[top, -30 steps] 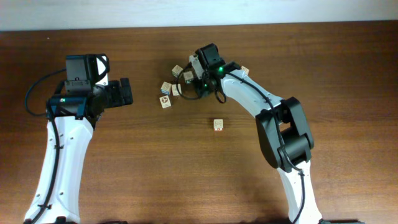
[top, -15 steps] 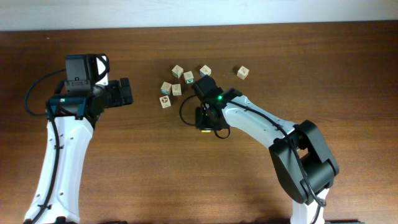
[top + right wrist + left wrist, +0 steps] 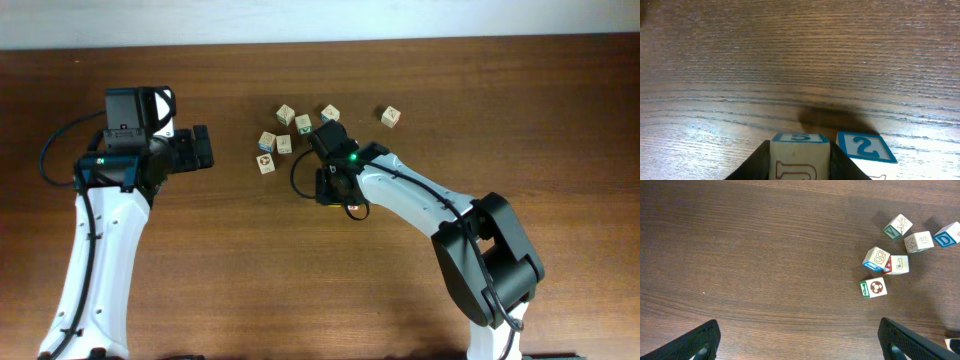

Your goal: Rotate 4 blocks

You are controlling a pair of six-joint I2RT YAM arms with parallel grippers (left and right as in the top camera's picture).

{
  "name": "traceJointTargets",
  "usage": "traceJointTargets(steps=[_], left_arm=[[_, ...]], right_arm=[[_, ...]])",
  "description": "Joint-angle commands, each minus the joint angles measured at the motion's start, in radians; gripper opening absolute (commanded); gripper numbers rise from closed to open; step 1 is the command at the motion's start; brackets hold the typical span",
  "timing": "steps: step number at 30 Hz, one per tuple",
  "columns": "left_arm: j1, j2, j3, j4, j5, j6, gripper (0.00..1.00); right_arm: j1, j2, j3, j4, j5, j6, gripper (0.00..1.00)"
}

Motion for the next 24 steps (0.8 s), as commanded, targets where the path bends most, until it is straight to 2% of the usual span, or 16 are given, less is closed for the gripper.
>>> traceJointTargets(steps=[1,5,7,8,10,13,16,19,21,24], left_arm=[[0.002,-0.004,0.014,0.002,-0.007,-0.013,0.99],[0.002,-0.004,0.014,0.002,-0.007,-0.013,0.99],[0.002,-0.004,0.014,0.002,-0.007,-0.013,0.99],[0.002,-0.004,0.014,0.002,-0.007,-0.013,0.99],[0.002,-0.004,0.014,0.002,-0.007,-0.013,0.99],[0.002,-0.004,0.014,0.002,-0.007,-0.013,0.99],[0.002,-0.004,0.014,0.002,-0.007,-0.013,0.99],[0.002,-0.004,0.014,0.002,-0.007,-0.013,0.99],[0.002,-0.004,0.014,0.002,-0.007,-0.013,0.99],[0.002,-0.004,0.014,0.002,-0.007,-0.013,0.99]], right_arm=[[0.003,0.014,-0.005,0.000,0.012,0.006,0.47],[0.002,0.009,0.008,0.007,0.011,-0.003,0.49],[-0.005,0.003,0.140,-0.011,0.039,-0.168,0.51],[-0.017,0.003,0.190,-0.002,0.071,-0.198,0.51],[-0.060,0.009,0.229,0.183,0.073,-0.341,0.52],[-0.080,0.140,0.229,0.455,0.055,-0.365,0.52],[-0.075,0.218,0.229,0.490,0.042,-0.447,0.55],[-0.075,0.257,0.229,0.527,0.016,-0.477,0.55],[-0.074,0.282,0.229,0.561,0.008,-0.479,0.60],[-0.074,0.321,0.229,0.605,0.000,-0.490,0.61]])
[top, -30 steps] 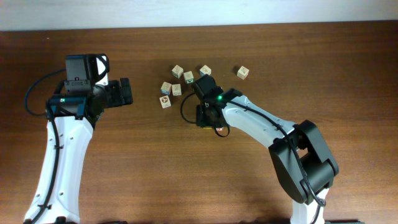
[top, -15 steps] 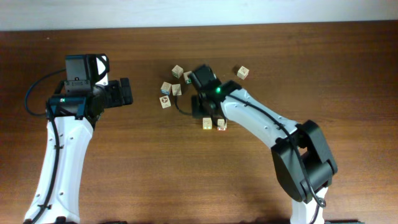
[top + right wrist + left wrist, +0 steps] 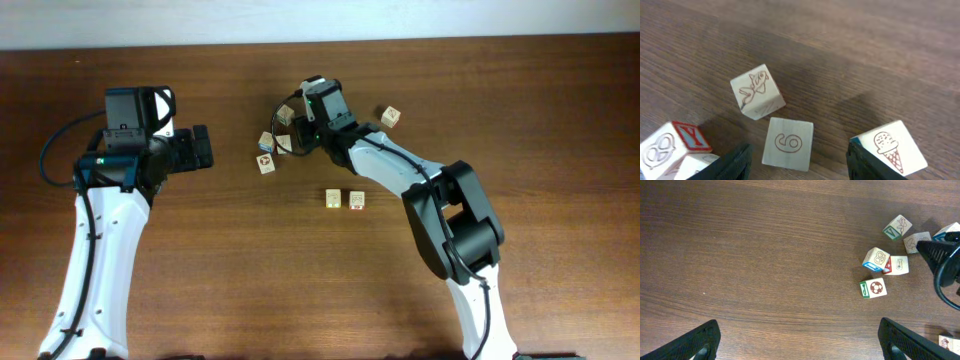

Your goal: Rotate 4 blocks

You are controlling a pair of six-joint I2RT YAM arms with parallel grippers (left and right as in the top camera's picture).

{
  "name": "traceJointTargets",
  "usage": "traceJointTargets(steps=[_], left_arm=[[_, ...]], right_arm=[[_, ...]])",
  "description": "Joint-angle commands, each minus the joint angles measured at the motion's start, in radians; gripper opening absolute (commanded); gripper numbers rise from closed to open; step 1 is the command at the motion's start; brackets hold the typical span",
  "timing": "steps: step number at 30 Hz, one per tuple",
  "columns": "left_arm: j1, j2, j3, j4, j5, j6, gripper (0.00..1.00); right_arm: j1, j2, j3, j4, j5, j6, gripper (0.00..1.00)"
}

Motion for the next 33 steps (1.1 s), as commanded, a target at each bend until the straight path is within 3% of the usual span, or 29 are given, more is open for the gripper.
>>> traceJointTargets(steps=[1,3,5,8,12,17,20,26,28,29,32,33], left_arm=[[0.002,-0.004,0.013,0.001,-0.007,-0.013,0.99],[0.002,-0.004,0.013,0.001,-0.007,-0.013,0.99],[0.002,-0.004,0.013,0.001,-0.007,-0.013,0.99],[0.002,-0.004,0.013,0.001,-0.007,-0.013,0.99],[0.001,-0.004,0.013,0.000,-0.007,-0.013,0.99],[0.002,-0.004,0.013,0.001,-0.007,-0.013,0.99],[0.002,-0.004,0.013,0.001,-0.007,-0.013,0.99],[0.002,-0.004,0.013,0.001,-0.007,-0.013,0.99],[0.001,-0.004,0.013,0.002,-0.007,-0.013,0.99],[0.002,-0.004,0.013,0.001,-0.007,-0.013,0.99],[0.002,-0.004,0.013,0.001,-0.007,-0.013,0.99],[0.001,-0.004,0.013,0.001,-0.007,-0.013,0.99]], right_arm=[[0.006,0.059,-0.001,0.031,-0.016,-0.014,0.63],[0.006,0.063,-0.001,0.045,-0.016,-0.013,0.62],[0.006,0.064,-0.001,0.049,-0.016,-0.013,0.48],[0.006,0.056,0.004,0.047,-0.016,-0.013,0.36],[0.006,-0.078,0.005,-0.038,-0.016,-0.013,0.30],[0.006,-0.294,0.005,-0.343,-0.103,0.003,0.29],[0.034,-0.306,-0.008,-0.634,-0.233,0.179,0.28],[0.155,-0.278,-0.145,-0.672,-0.045,0.399,0.25],[0.155,-0.275,-0.209,-0.586,-0.033,0.407,0.26],[0.155,-0.275,-0.214,-0.563,-0.033,0.407,0.31],[0.155,-0.275,-0.216,-0.546,-0.022,0.407,0.33],[0.155,-0.275,-0.216,-0.546,-0.022,0.407,0.41]])
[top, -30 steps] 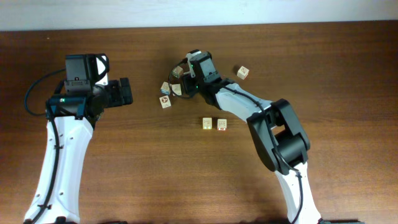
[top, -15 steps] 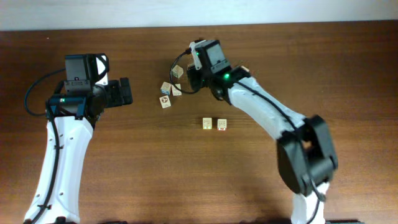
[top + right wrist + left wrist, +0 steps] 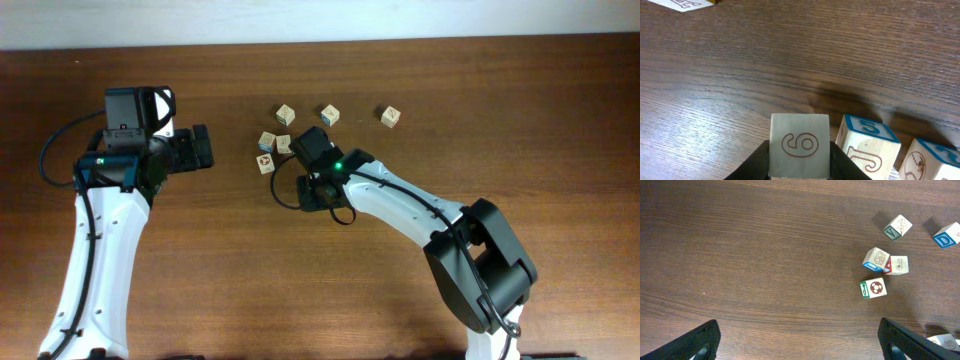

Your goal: Rotate 4 blocks

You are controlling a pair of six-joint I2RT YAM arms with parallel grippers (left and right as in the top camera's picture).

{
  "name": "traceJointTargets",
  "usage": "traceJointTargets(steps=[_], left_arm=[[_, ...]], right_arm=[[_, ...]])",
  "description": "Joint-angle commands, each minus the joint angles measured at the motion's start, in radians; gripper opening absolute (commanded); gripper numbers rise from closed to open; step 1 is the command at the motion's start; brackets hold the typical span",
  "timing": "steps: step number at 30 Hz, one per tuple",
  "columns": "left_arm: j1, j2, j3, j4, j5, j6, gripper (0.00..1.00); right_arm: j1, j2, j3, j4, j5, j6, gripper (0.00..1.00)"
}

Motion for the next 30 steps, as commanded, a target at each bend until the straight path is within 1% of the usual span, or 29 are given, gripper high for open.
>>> traceJointTargets(steps=[1,3,5,7,8,9,10,12,15,22,26,28,30], left_arm=[[0.001,-0.004,0.013,0.002,-0.007,-0.013,0.99],[0.002,-0.004,0.013,0.002,-0.007,-0.013,0.99],[0.001,-0.004,0.013,0.002,-0.007,-0.013,0.99],[0.002,-0.004,0.013,0.002,-0.007,-0.013,0.99],[0.002,-0.004,0.013,0.002,-0.007,-0.013,0.99],[0.001,-0.004,0.013,0.002,-0.007,-0.013,0.99],[0.001,-0.004,0.013,0.002,-0.007,-0.013,0.99],[0.002,-0.004,0.013,0.002,-0.007,-0.013,0.99],[0.002,-0.004,0.013,0.002,-0.007,-0.013,0.99],[0.002,-0.004,0.013,0.002,-0.007,-0.013,0.99],[0.002,-0.004,0.013,0.002,-0.007,-0.013,0.99],[0.002,-0.004,0.013,0.002,-0.007,-0.013,0.99],[0.001,-0.004,0.013,0.002,-0.007,-0.013,0.99]], right_arm=[[0.000,0.004,-0.007,0.003,0.024,0.008,0.42],[0.000,0.004,-0.007,0.003,0.024,0.009,0.50],[0.000,0.004,-0.001,0.007,0.023,0.003,0.52],[-0.003,0.004,0.077,0.012,0.024,-0.111,0.53],[-0.011,0.004,0.139,0.055,0.067,-0.142,0.57],[-0.015,0.004,0.145,0.129,0.090,-0.142,0.57],[-0.013,0.024,0.143,0.265,0.102,-0.142,0.57],[-0.013,0.084,0.143,0.401,0.102,-0.142,0.56],[-0.013,0.174,0.144,0.534,0.102,-0.142,0.57],[-0.027,0.270,0.144,0.568,0.142,-0.153,0.57],[-0.027,0.281,0.144,0.578,0.143,-0.153,0.55],[-0.028,0.281,0.144,0.607,0.158,-0.153,0.44],[-0.029,0.297,0.144,0.609,0.173,-0.153,0.43]])
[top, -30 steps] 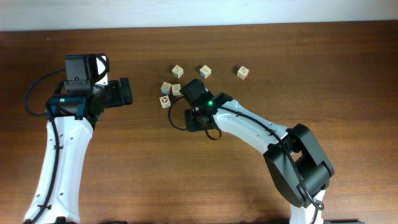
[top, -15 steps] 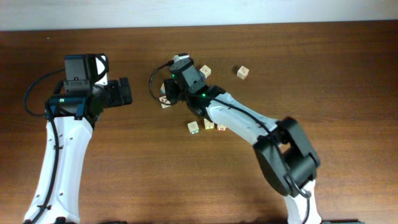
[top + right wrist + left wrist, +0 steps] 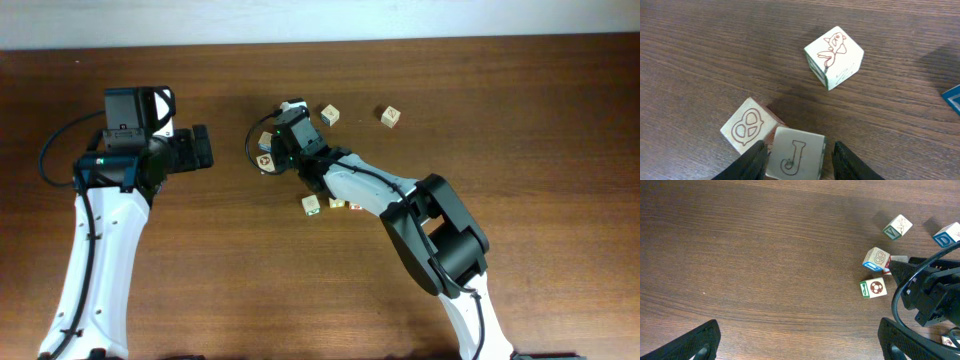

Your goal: Rotate 4 blocks

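Wooden picture-and-letter blocks lie on the brown table [image 3: 200, 260]. My right gripper [image 3: 800, 152] is open, its fingers [image 3: 756, 161] on either side of a J block [image 3: 796, 159] that touches a pretzel block [image 3: 747, 131]. A fish block [image 3: 833, 56] stands further off. In the overhead view the right gripper [image 3: 287, 138] is over this back cluster. A row of three blocks [image 3: 334, 204] lies nearer the front. My left gripper [image 3: 800, 350] is open over bare wood, left of the cluster, and holds nothing.
A soccer-ball block [image 3: 873, 287] lies just in front of the pretzel block [image 3: 876, 259]. A D block [image 3: 947, 234] and a further block [image 3: 390, 117] sit at the back right. The right arm's cable [image 3: 900, 295] loops above the table.
My right gripper has let go of the 6 block, which now lies at the left end of the front row. The gripper now stands open around the J block in the back cluster.
My right gripper was shut on the 5 block beside the 2 block. Then it was open over the 6 block in the cluster, with two blocks in the row. Then it held the 6 beside the 5. Now three lie in the row. The left arm stayed still.
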You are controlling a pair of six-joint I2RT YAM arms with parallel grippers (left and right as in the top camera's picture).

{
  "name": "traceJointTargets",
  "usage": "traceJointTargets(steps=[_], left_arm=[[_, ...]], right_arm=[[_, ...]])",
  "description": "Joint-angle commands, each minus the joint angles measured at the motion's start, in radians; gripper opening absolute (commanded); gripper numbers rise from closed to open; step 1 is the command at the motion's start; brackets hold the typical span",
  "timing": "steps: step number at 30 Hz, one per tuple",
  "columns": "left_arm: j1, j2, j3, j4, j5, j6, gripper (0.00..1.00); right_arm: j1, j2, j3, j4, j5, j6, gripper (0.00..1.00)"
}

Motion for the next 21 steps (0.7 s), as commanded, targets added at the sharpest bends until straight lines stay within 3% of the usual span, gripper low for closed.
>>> traceJointTargets(steps=[1,4,6,8,13,17,21], left_arm=[[0.002,-0.004,0.013,0.002,-0.007,-0.013,0.99],[0.002,-0.004,0.013,0.001,-0.007,-0.013,0.99],[0.002,-0.004,0.013,0.001,-0.007,-0.013,0.99],[0.002,-0.004,0.013,0.001,-0.007,-0.013,0.99],[0.002,-0.004,0.013,0.001,-0.007,-0.013,0.99],[0.002,-0.004,0.013,0.001,-0.007,-0.013,0.99],[0.002,-0.004,0.013,0.001,-0.007,-0.013,0.99]], right_arm=[[-0.008,0.038,0.003,0.004,0.029,-0.003,0.43],[-0.008,0.038,0.003,0.004,0.028,-0.003,0.44],[-0.007,0.038,0.003,0.000,0.025,-0.003,0.54],[-0.007,0.038,0.003,-0.008,0.011,-0.003,0.54],[-0.014,0.029,0.004,-0.007,0.010,-0.003,0.35],[-0.014,-0.064,0.004,-0.081,0.009,-0.003,0.34],[0.000,-0.296,0.004,-0.319,-0.124,-0.003,0.34]])
